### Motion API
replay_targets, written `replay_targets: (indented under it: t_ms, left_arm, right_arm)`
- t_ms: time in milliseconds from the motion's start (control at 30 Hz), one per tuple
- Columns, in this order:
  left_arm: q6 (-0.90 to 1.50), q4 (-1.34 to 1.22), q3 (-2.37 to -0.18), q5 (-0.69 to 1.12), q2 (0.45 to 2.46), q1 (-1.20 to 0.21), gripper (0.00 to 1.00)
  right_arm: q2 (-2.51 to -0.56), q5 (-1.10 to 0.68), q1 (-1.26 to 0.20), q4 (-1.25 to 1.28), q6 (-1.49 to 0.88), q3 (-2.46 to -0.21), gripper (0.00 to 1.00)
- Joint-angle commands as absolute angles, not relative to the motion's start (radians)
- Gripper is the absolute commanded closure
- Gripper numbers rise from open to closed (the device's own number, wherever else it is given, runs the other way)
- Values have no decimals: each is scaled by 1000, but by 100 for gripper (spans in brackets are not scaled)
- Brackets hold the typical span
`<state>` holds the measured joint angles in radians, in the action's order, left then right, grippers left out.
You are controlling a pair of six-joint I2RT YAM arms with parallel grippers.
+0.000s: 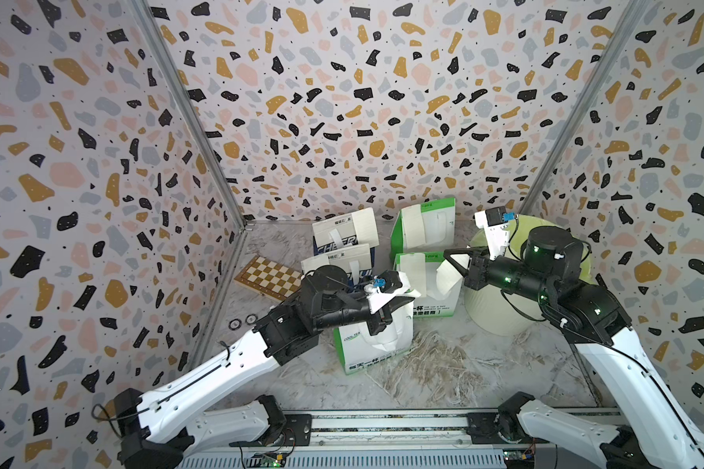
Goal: Shred takeout receipts and throw away
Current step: Place the takeout receipt in the trash bin.
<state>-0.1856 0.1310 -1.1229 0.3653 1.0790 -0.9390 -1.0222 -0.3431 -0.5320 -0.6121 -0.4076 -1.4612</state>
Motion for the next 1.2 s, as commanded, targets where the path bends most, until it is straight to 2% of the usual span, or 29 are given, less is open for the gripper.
replay_targets:
  t_ms: [0, 200, 267, 500, 667, 700, 767, 833, 900, 1033, 1167]
  left_arm:
    - [-144, 88, -1181, 399, 1091, -942, 100]
    - [-138, 208, -1331, 441, 1217, -942, 100]
    - [-137, 216, -1362, 462, 1246, -942, 100]
    - [-138, 210, -1390, 485, 1290, -942, 100]
    - [-140, 200, -1371, 489, 1291, -942, 100]
    - [-140, 196, -1368, 489, 1292, -943, 100]
    - [-137, 193, -1367, 491, 1299, -942, 100]
    - [-134, 193, -1367, 497, 1305, -942, 100]
    - [-132, 190, -1365, 498, 1308, -942, 100]
    - [-133, 189, -1358, 494, 1309, -942, 100]
    - [-123, 189, -1348, 487, 1309, -942, 100]
  right_arm:
    - [-1025, -345, -492, -625, -390, -1537, 100]
    - [-1177, 103, -360, -836, -301, -1815, 100]
    - [-1213, 167, -295, -841, -272, -1851, 100]
    - [-1270, 92, -42, -822, -267, -1772, 100]
    - [-1254, -106, 114, -766, -268, -1644, 100]
    - [-1256, -155, 139, -763, -273, -1622, 96]
    - [-1256, -246, 173, -755, -278, -1587, 80]
    - [-1259, -335, 197, -756, -276, -1557, 54]
    - [-1268, -390, 201, -770, -262, -1552, 37]
    - [-1273, -445, 201, -799, -245, -1564, 23]
    - [-1270, -471, 201, -823, -247, -1589, 18]
